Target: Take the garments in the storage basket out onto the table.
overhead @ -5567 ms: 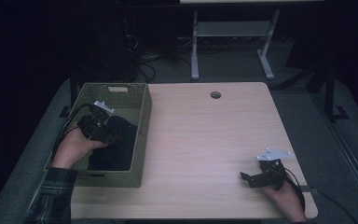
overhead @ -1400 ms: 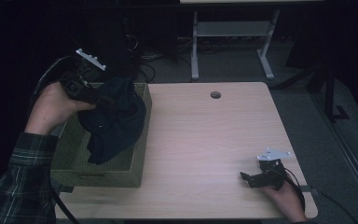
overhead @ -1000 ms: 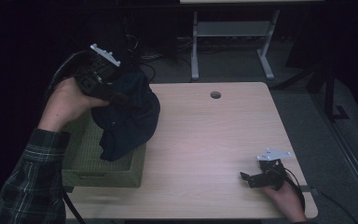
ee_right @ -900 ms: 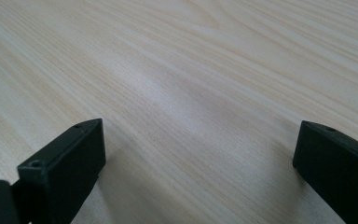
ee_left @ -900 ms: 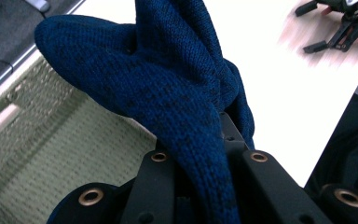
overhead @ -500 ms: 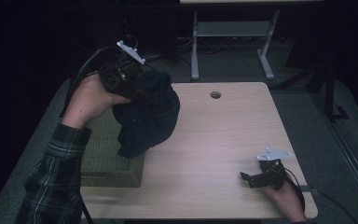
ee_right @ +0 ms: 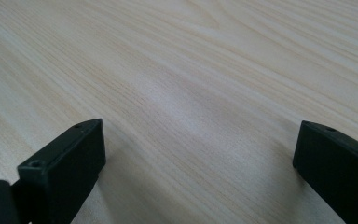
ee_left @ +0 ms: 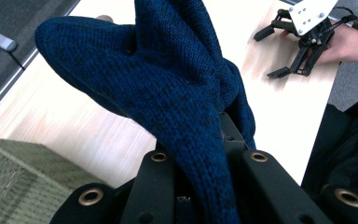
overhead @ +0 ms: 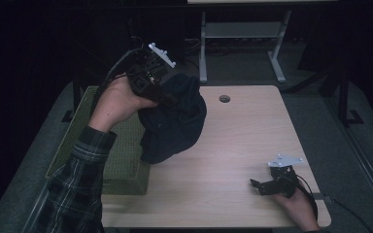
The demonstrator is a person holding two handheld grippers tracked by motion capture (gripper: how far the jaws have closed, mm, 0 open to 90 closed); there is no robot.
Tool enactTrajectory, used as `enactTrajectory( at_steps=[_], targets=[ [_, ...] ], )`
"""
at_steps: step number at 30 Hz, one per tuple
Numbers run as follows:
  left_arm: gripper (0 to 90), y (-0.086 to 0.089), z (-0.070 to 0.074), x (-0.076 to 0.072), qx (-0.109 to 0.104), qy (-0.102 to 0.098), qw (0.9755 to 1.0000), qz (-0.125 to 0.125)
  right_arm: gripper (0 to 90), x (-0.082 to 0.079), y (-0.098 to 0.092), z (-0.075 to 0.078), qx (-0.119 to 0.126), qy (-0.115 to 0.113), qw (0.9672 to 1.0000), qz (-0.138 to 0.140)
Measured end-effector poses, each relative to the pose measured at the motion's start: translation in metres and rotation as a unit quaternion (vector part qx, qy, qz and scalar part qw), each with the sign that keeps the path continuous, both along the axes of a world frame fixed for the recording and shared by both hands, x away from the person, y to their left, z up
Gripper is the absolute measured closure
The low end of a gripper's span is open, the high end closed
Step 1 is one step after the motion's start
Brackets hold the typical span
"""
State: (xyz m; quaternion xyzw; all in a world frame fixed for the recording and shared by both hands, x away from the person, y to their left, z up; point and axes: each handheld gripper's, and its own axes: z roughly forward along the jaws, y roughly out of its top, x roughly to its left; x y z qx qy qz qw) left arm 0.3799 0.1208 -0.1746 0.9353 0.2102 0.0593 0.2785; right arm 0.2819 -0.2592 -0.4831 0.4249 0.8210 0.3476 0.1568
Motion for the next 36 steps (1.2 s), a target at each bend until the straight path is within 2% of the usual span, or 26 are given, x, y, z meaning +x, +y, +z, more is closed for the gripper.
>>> enactTrajectory(
  at_steps=[5, 14, 19, 36],
  targets=[
    [80.4, -0.013, -0.005, 0.001, 0.005, 0.004, 0.9999, -0.007, 2.0, 0.0, 0.0, 0.0, 0.0, 0.0, 1.0, 0.0],
    [80.4, -0.035, -0.018, 0.003, -0.003, 0.009, 0.9998, -0.02, 2.0, 0.0, 0.0, 0.0, -0.001, -0.001, 1.0, 0.0],
    [80.4, -0.046, -0.026, 0.004, -0.001, 0.016, 0.9994, -0.03, 2.0, 0.0, 0.0, 0.0, -0.001, -0.001, 1.0, 0.0],
    [80.2, -0.086, -0.068, 0.001, -0.003, 0.033, 0.9983, -0.048, 2.0, 0.0, 0.0, 0.0, -0.002, -0.001, 1.0, 0.0]
  ],
)
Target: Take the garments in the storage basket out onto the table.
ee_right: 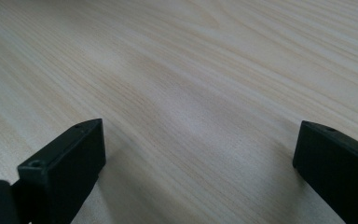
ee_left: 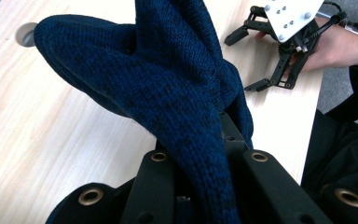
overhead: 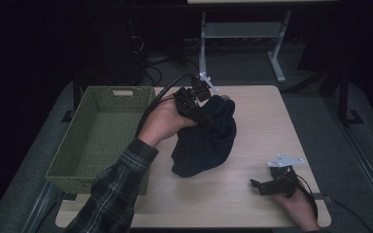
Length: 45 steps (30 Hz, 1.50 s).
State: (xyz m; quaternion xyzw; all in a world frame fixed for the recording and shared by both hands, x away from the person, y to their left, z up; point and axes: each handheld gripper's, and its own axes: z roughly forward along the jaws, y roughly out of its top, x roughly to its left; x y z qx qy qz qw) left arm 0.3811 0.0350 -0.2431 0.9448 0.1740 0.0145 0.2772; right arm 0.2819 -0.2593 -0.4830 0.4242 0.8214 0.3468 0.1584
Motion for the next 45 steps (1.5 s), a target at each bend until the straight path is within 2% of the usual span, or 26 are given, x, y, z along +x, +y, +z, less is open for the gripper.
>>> enactTrajectory(
  at_steps=[7, 17, 27, 31, 38, 45],
  targets=[
    [80.3, -0.015, -0.018, -0.001, 0.006, 0.003, 0.9999, -0.009, 2.0, 0.0, 0.0, 0.0, 0.0, 0.0, 1.0, 0.0],
    [80.2, -0.033, -0.041, -0.003, -0.004, 0.013, 0.9998, -0.011, 2.0, 0.0, 0.0, 0.0, 0.001, 0.0, 1.0, 0.0],
    [80.2, -0.056, -0.064, 0.0, -0.002, 0.014, 0.9997, -0.018, 2.0, 0.0, 0.0, 0.0, 0.001, 0.0, 1.0, 0.0],
    [80.1, -0.065, -0.078, 0.003, -0.005, 0.018, 0.9997, -0.016, 2.0, 0.0, 0.0, 0.0, 0.001, 0.0, 1.0, 0.0],
    [79.5, -0.072, -0.098, 0.011, -0.014, 0.029, 0.9994, -0.009, 2.0, 0.0, 0.0, 0.0, 0.001, -0.001, 1.0, 0.0],
    [79.1, -0.075, -0.116, 0.019, -0.01, 0.032, 0.9995, 0.001, 2.0, 0.0, 0.0, 0.0, 0.001, 0.001, 1.0, 0.0]
  ],
)
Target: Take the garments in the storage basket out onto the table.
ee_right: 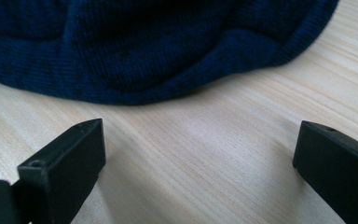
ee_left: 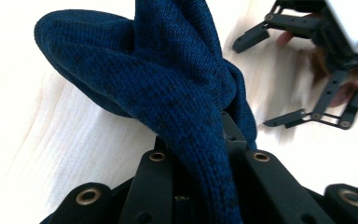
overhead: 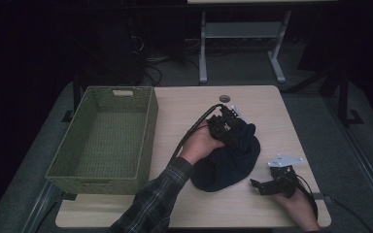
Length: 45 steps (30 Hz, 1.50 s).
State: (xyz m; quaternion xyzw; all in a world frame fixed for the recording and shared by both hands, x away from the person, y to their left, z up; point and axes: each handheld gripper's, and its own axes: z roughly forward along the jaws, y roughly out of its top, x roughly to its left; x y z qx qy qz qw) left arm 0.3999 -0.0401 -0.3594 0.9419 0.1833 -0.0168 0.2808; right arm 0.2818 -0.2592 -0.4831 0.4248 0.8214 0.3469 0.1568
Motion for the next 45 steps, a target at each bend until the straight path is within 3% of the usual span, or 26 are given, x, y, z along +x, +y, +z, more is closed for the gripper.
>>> enactTrajectory(
  at_steps=[10, 26, 31, 37, 40, 45],
  targets=[
    [78.9, -0.007, -0.029, 0.016, 0.023, 0.006, 0.9997, 0.01, 2.1, 0.0, 0.0, 0.0, 0.001, 0.0, 1.0, -0.001],
    [78.5, -0.011, -0.058, 0.036, 0.049, 0.01, 0.998, 0.039, 2.1, 0.0, 0.0, 0.0, -0.001, -0.002, 1.0, 0.001],
    [74.0, -0.009, -0.058, 0.038, 0.053, 0.008, 0.9976, 0.043, 2.1, 0.0, 0.0, 0.0, 0.0, -0.002, 1.0, 0.0],
    [53.0, -0.006, -0.05, 0.036, 0.052, 0.001, 0.9976, 0.044, 2.1, 0.0, 0.0, 0.0, -0.001, -0.002, 1.0, 0.001],
    [43.4, -0.002, -0.043, 0.034, 0.043, -0.012, 0.9978, 0.049, 2.1, 0.0, 0.0, 0.0, 0.001, -0.002, 1.0, 0.0],
    [36.2, 0.008, -0.025, 0.032, 0.024, -0.035, 0.9975, 0.056, 2.1, 0.0, 0.0, 0.0, -0.001, -0.002, 1.0, 0.001]
  ],
)
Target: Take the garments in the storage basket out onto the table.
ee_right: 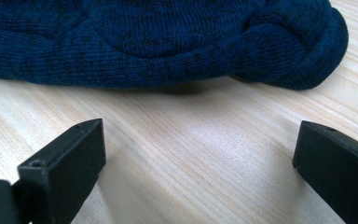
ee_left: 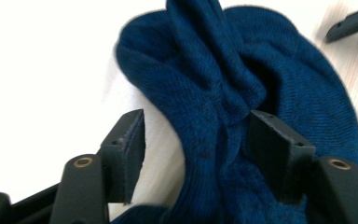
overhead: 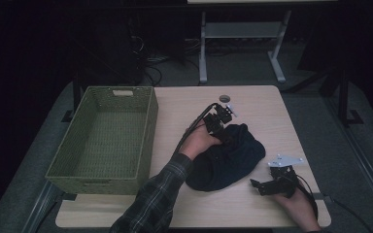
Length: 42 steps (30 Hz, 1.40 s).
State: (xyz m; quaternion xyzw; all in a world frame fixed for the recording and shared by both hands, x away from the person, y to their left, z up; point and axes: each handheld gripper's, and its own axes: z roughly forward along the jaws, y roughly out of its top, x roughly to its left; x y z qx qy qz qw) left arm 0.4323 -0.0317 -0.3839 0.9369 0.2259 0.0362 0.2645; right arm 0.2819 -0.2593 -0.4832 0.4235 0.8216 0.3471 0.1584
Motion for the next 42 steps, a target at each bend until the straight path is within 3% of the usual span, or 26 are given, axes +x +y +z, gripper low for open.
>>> enactTrajectory(
  at_steps=[9, 19, 23, 28, 31, 34, 42],
  targets=[
    [35.8, 0.022, 0.026, -0.012, -0.016, -0.013, 0.9998, 0.003, 2.1, 0.0, 0.0, 0.0, 0.002, 0.002, 1.0, -0.001],
    [51.4, 0.05, 0.034, -0.027, -0.027, -0.011, 0.9995, 0.011, 2.1, 0.0, 0.0, 0.0, 0.001, 0.001, 1.0, 0.0],
    [63.3, 0.062, 0.033, -0.032, -0.032, -0.004, 0.9993, 0.016, 2.1, 0.0, 0.0, 0.0, 0.001, 0.002, 1.0, 0.0],
    [80.4, 0.073, 0.029, -0.038, -0.023, -0.008, 0.9994, 0.025, 2.1, 0.0, 0.0, 0.0, 0.001, 0.002, 1.0, 0.0],
    [89.7, 0.079, 0.024, -0.041, -0.016, 0.002, 0.9994, 0.031, 2.1, 0.0, 0.0, 0.0, 0.001, 0.002, 1.0, 0.0],
    [89.8, 0.081, 0.016, -0.045, 0.001, 0.004, 0.9992, 0.039, 2.1, 0.0, 0.0, 0.0, 0.001, 0.002, 1.0, 0.0],
    [89.8, 0.089, -0.006, -0.048, 0.009, 0.01, 0.9984, 0.054, 2.1, 0.0, 0.0, 0.0, 0.001, 0.002, 1.0, -0.001]
  ],
)
